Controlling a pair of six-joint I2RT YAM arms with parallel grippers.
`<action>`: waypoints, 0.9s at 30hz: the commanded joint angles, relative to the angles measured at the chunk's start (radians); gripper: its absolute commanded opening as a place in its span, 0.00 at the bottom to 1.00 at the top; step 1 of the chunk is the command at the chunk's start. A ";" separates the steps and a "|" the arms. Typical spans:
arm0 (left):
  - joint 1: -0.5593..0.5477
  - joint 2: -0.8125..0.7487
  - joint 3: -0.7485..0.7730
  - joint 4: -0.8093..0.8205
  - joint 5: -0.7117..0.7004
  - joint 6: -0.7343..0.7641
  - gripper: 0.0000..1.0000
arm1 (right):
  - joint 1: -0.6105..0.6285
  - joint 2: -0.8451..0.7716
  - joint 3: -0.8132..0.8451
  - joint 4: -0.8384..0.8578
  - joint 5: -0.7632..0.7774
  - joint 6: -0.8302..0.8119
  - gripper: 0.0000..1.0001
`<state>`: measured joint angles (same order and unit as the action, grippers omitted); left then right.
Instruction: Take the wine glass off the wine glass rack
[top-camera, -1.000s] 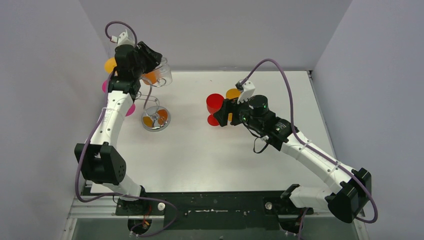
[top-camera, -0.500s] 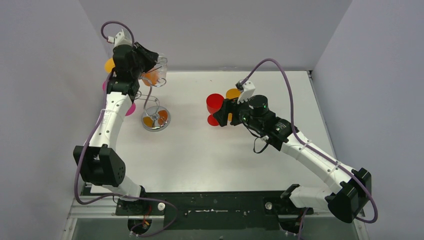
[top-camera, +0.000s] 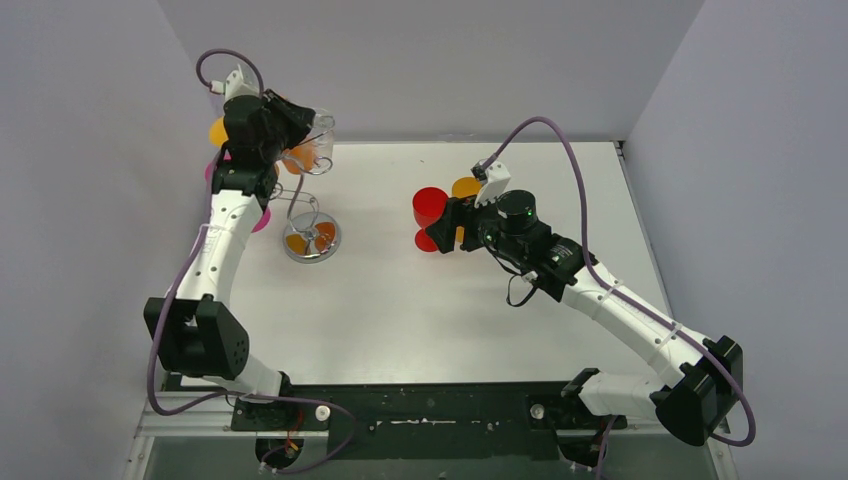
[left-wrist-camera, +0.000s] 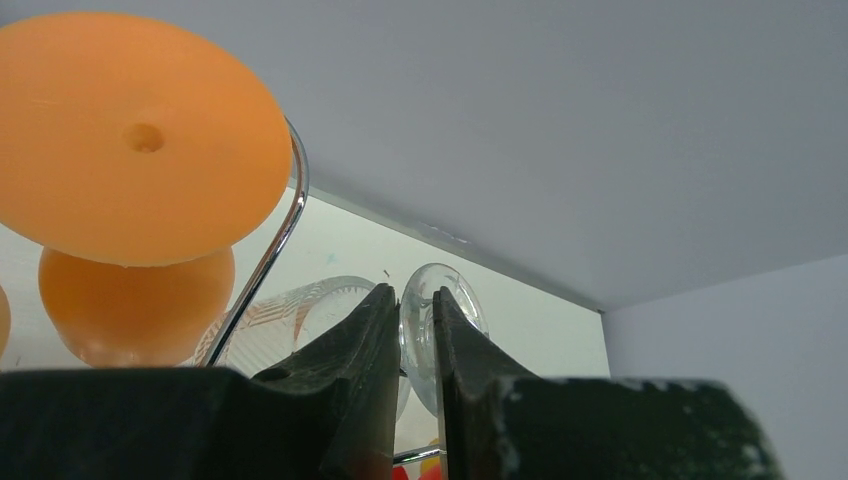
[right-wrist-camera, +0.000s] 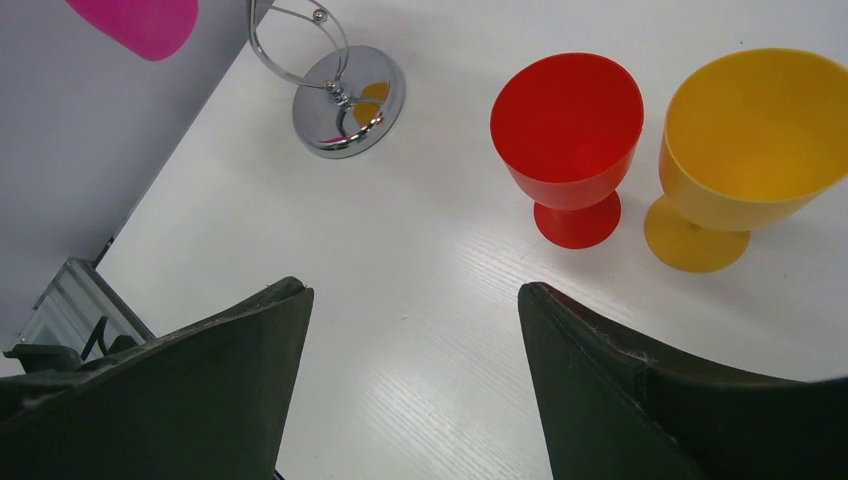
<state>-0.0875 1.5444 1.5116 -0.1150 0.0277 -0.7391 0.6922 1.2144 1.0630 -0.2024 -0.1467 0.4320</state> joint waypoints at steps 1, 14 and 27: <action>0.007 -0.063 -0.016 0.047 0.022 -0.015 0.00 | -0.009 -0.010 0.008 0.049 -0.009 0.009 0.77; 0.020 -0.107 -0.042 0.052 0.055 -0.039 0.00 | -0.008 -0.005 0.006 0.057 -0.019 0.019 0.77; 0.043 -0.075 -0.042 0.179 0.224 -0.120 0.00 | -0.009 -0.005 0.006 0.059 -0.019 0.024 0.78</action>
<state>-0.0605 1.4895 1.4452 -0.0677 0.1608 -0.8360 0.6922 1.2152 1.0630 -0.2020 -0.1650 0.4438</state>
